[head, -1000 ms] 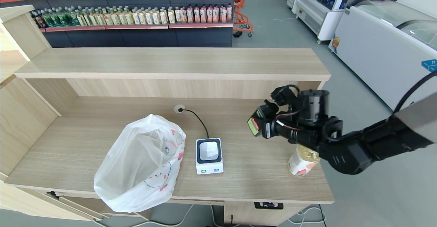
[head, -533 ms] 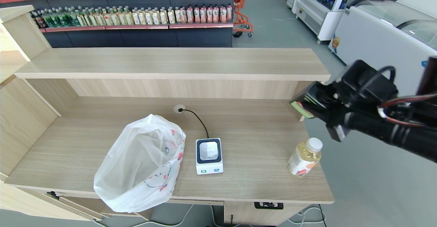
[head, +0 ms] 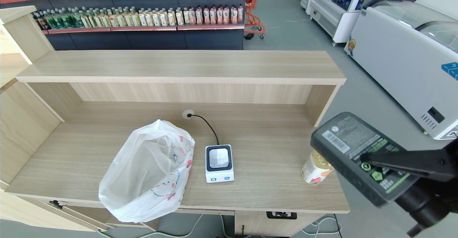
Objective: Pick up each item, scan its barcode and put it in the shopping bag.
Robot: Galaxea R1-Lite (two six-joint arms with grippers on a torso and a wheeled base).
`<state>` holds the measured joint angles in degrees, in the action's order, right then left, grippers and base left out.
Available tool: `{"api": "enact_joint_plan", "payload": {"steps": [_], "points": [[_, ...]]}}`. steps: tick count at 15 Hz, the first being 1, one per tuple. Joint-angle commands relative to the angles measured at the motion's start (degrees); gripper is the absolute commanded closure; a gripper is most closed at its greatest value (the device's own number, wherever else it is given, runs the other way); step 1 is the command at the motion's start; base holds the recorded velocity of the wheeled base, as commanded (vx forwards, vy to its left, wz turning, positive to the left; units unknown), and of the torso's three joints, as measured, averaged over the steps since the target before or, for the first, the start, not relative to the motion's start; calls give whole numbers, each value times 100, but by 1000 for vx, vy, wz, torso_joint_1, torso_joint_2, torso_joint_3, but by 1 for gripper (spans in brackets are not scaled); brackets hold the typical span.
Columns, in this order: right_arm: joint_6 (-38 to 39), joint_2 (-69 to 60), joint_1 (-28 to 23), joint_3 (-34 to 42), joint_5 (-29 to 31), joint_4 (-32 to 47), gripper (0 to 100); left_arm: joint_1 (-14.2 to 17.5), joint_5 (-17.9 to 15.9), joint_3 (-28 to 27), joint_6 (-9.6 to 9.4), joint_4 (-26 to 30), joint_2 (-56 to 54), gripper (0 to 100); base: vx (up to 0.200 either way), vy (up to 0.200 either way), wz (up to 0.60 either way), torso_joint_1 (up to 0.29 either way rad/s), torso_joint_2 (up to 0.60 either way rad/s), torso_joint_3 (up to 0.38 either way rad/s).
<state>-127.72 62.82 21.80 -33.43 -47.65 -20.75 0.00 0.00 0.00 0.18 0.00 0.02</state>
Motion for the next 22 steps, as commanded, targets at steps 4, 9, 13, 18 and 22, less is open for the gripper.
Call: {"api": "enact_joint_plan", "payload": {"steps": [4, 9, 13, 18, 22], "points": [[-543, -24, 114, -32, -675, 71, 100, 0, 0, 0, -1, 0, -2, 0, 0, 0, 0, 0, 0, 0], [-640, 73, -105, -6, -1027, 141, 100, 0, 0, 0, 8, 0, -2, 0, 0, 0, 0, 0, 0, 0], [-1440, 178, 26, -15, -1027, 1451, 100, 0, 0, 0, 8, 0, -2, 0, 0, 0, 0, 0, 0, 0], [-2433, 143, 1327, -270, -1027, 941, 100, 0, 0, 0, -1, 0, -2, 0, 0, 0, 0, 0, 0, 0], [-3022, 213, 1942, -287, -1027, 677, 100, 0, 0, 0, -1, 0, -2, 0, 0, 0, 0, 0, 0, 0]]}}
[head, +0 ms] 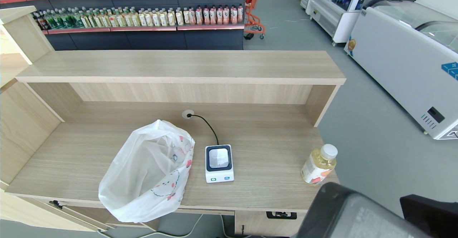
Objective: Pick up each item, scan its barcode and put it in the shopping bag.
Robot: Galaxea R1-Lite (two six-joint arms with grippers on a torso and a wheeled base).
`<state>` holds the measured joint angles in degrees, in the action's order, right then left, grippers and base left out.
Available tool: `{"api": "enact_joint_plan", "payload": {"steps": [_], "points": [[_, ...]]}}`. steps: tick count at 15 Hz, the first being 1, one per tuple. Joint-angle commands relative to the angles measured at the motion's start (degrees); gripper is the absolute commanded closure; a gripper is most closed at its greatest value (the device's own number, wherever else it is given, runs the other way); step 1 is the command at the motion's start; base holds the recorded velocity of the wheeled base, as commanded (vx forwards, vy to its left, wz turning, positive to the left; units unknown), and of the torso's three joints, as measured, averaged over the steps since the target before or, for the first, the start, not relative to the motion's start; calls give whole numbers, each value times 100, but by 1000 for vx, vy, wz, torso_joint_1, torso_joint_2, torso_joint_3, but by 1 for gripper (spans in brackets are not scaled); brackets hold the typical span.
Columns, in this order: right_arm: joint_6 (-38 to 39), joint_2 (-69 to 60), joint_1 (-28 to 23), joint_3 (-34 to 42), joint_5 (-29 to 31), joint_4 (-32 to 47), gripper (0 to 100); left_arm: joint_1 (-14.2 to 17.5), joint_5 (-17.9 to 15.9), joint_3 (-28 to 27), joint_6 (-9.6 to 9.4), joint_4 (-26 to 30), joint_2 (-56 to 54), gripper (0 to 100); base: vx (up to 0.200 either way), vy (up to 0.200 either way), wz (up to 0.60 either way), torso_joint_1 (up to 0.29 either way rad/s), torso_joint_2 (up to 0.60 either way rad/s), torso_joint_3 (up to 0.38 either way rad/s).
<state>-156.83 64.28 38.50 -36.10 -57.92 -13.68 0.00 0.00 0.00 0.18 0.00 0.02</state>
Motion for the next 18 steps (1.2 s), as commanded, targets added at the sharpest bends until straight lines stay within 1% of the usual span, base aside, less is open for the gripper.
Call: {"api": "enact_joint_plan", "payload": {"steps": [1, 3, 6, 9, 12, 18], "points": [[-146, 85, 351, -20, 0, -135, 100, 0, 0, 0, 8, 0, -2, 0, 0, 0, 0, 0, 0, 0], [-137, 146, 343, -82, 9, -575, 100, 0, 0, 0, -1, 0, -2, 0, 0, 0, 0, 0, 0, 0], [-128, 102, 307, -161, 9, -856, 100, 0, 0, 0, 8, 0, -2, 0, 0, 0, 0, 0, 0, 0], [-155, -12, 105, -170, 9, -935, 100, 0, 0, 0, -1, 0, -2, 0, 0, 0, 0, 0, 0, 0], [-357, -223, -352, -205, 9, -1146, 100, 0, 0, 0, 8, 0, -2, 0, 0, 0, 0, 0, 0, 0], [-330, -399, -396, 120, 17, -1084, 100, 0, 0, 0, -1, 0, -2, 0, 0, 0, 0, 0, 0, 0]]}}
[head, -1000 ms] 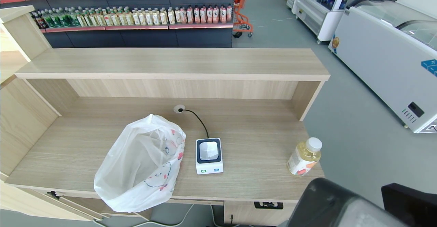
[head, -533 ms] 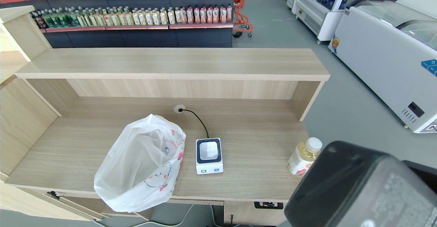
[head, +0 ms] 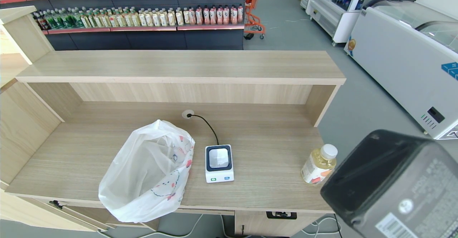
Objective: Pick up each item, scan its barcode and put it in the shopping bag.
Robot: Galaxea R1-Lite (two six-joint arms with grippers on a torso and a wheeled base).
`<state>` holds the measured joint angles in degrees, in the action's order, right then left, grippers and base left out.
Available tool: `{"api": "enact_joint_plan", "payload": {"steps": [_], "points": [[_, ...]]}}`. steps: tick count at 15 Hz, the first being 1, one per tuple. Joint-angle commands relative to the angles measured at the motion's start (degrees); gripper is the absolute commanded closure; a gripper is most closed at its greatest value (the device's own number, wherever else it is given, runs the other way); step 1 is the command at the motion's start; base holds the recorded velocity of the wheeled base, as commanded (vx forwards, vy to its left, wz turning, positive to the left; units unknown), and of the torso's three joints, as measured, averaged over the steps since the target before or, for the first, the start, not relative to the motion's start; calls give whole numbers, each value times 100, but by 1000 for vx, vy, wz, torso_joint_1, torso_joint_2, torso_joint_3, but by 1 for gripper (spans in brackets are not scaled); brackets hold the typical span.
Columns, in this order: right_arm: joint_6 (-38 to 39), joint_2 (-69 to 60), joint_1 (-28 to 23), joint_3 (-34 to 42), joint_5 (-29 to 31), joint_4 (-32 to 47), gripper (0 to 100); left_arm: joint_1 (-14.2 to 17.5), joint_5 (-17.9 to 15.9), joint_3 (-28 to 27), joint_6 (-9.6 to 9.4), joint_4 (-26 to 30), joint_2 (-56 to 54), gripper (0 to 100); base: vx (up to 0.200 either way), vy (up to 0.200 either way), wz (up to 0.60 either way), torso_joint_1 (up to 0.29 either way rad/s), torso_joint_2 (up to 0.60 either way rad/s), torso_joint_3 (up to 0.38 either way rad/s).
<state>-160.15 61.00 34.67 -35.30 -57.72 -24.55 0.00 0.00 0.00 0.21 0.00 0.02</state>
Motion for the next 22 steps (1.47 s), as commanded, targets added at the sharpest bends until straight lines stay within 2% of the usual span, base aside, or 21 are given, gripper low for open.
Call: {"api": "enact_joint_plan", "payload": {"steps": [1, 5, 6, 7, 8, 9, 10, 12, 13, 15, 19, 20, 21, 22], "points": [[1, -80, -13, 50, -2, 21, 100, 0, 0, 0, 6, 0, -2, 0, 0, 0, 0, 0, 0, 0], [80, -132, -110, 32, 7, 196, 100, 0, 0, 0, 6, 0, -2, 0, 0, 0, 0, 0, 0, 0], [537, -150, -321, -64, 24, 223, 100, 0, 0, 0, -3, 0, -2, 0, 0, 0, 0, 0, 0, 0], [1267, -80, -813, -460, 191, 214, 100, 0, 0, 0, -3, 0, -2, 0, 0, 0, 0, 0, 0, 0], [2102, -97, -1366, -1031, 850, 232, 100, 0, 0, 0, 6, 0, -2, 0, 0, 0, 0, 0, 0, 0], [3323, -299, -1762, -1286, 1852, 249, 100, 0, 0, 0, 6, 0, -2, 0, 0, 0, 0, 0, 0, 0], [4686, -440, -1946, -1110, 2995, 311, 100, 0, 0, 0, 6, 0, -2, 0, 0, 0, 0, 0, 0, 0], [6338, -607, -1964, -240, 3707, 768, 100, 0, 0, 0, 6, 0, -2, 0, 0, 0, 0, 0, 0, 0], [6857, -704, -2342, 94, 3698, 987, 100, 0, 0, 0, -3, 0, -2, 0, 0, 0, 0, 0, 0, 0], [7085, -625, -2694, 164, 3575, 1154, 100, 0, 0, -9, -3, 0, -2, 0, 0, 0, 0, 0, 0, 0], [9493, -853, -3142, 6, 3645, 1638, 100, 0, 0, 0, 6, 0, -2, 0, 0, 0, 0, 0, 0, 0], [10882, -862, -3177, -240, 3672, 1928, 100, 0, 0, 0, -3, 0, -2, 0, 0, 0, 0, 0, 0, 0], [12719, -756, -3063, -521, 3680, 1954, 100, 0, 0, 0, 6, 0, -2, 0, 0, 0, 0, 0, 0, 0], [14222, -625, -3054, -759, 3847, 1972, 100, 0, 0, 0, 6, 0, -2, 0, 0, 0, 0, 0, 0, 0]]}}
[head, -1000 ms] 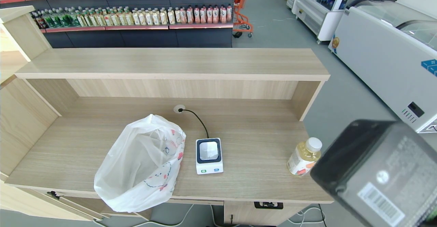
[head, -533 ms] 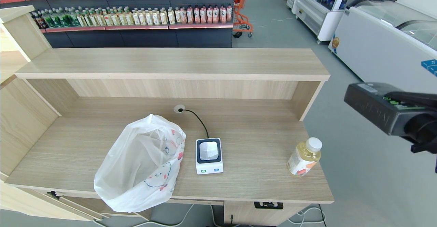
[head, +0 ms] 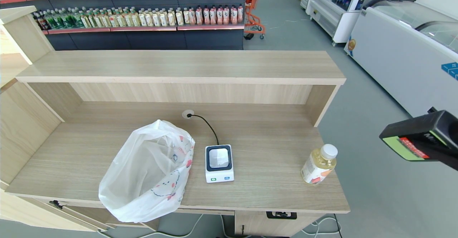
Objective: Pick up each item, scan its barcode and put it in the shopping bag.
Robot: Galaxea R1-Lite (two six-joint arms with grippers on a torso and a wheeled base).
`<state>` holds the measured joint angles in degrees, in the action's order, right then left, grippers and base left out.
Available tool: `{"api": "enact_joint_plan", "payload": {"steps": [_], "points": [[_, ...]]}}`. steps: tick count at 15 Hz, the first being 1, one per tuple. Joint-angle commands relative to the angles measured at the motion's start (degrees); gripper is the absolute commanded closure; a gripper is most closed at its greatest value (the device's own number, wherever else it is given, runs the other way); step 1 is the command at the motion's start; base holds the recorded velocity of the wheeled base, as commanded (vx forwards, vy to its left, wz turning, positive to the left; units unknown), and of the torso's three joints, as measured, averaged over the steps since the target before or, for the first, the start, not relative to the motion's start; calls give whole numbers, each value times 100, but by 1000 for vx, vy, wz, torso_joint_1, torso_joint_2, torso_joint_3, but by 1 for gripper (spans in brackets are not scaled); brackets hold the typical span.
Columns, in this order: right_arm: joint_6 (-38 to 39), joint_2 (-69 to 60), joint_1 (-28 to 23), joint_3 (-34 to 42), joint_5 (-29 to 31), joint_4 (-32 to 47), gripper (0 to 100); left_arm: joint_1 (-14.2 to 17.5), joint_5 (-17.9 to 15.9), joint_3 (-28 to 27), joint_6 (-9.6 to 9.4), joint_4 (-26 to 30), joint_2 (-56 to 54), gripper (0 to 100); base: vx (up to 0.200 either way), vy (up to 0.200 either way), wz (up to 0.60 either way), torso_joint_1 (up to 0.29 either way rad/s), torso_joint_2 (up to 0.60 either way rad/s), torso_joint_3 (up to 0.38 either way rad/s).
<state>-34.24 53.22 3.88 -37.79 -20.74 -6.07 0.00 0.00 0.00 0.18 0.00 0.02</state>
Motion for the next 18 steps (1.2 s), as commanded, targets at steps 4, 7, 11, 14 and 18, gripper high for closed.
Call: {"api": "enact_joint_plan", "payload": {"steps": [4, 7, 11, 14, 18], "points": [[5648, 1577, -27, -853, 659, 229, 100, 0, 0, 0, -1, 0, -2, 0, 0, 0, 0, 0, 0, 0], [6421, 1885, 245, -703, 96, 80, 100, 0, 0, 0, -1, 0, -2, 0, 0, 0, 0, 0, 0, 0], [6210, 2008, 746, -519, 228, 1, 100, 0, 0, 0, -1, 0, -2, 0, 0, 0, 0, 0, 0, 0], [5859, 1990, 948, -290, 404, -8, 100, 0, 0, 0, -1, 0, -2, 0, 0, 0, 0, 0, 0, 0], [5912, 1832, 1115, -202, 342, -96, 100, 0, 0, 0, -1, 0, -2, 0, 0, 0, 0, 0, 0, 0]]}}
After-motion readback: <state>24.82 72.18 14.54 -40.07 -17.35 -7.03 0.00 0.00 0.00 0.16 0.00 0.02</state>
